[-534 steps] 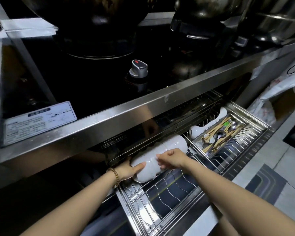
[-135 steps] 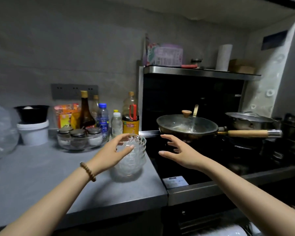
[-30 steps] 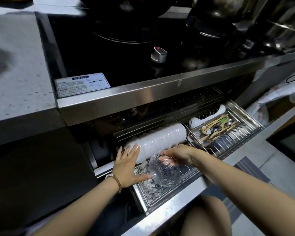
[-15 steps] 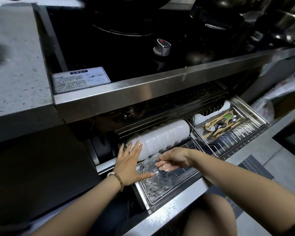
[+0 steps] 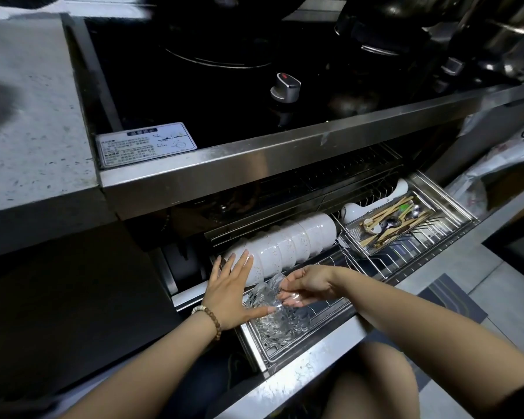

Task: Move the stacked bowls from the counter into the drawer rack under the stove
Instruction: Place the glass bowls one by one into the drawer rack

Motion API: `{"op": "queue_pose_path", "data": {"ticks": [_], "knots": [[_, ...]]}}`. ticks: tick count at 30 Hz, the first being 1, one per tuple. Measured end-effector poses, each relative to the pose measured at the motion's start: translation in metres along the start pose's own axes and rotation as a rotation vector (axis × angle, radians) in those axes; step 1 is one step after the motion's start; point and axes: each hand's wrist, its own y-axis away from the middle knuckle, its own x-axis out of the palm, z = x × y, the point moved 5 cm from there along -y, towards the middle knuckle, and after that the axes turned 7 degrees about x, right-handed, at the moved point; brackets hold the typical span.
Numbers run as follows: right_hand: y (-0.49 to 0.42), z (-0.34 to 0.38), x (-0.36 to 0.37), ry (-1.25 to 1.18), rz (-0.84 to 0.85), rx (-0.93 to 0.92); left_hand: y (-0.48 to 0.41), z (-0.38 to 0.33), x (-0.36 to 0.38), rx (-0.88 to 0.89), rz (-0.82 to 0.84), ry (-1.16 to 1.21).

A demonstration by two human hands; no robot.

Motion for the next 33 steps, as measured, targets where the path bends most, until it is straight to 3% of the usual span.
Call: {"op": "queue_pose_path", "data": {"ticks": [6,12,21,26,33], "knots": [[0.016,0.006,-0.005,0.216,-0.197,-0.085,0.007,-0.006,-0.001,-0.023,0.055,0.07],[0.058,0.02,-0.019,0.179,-0.454,-0.295,0.011,-0.014,-0.03,-0.05,0.083,0.208],[0.176,0.029,-0.022,0.044,-0.763,-0.786,0.021,-0.053,-0.112,0.022,-0.142,0.467],[0.243,0.039,-0.001,0.188,-0.906,-0.918,0.038,-0.082,-0.188,0.175,-0.352,0.449],[0.317,0.098,0.06,0.345,-0.937,-1.139,0.089,-0.087,-0.31,0.291,-0.597,0.38]]}}
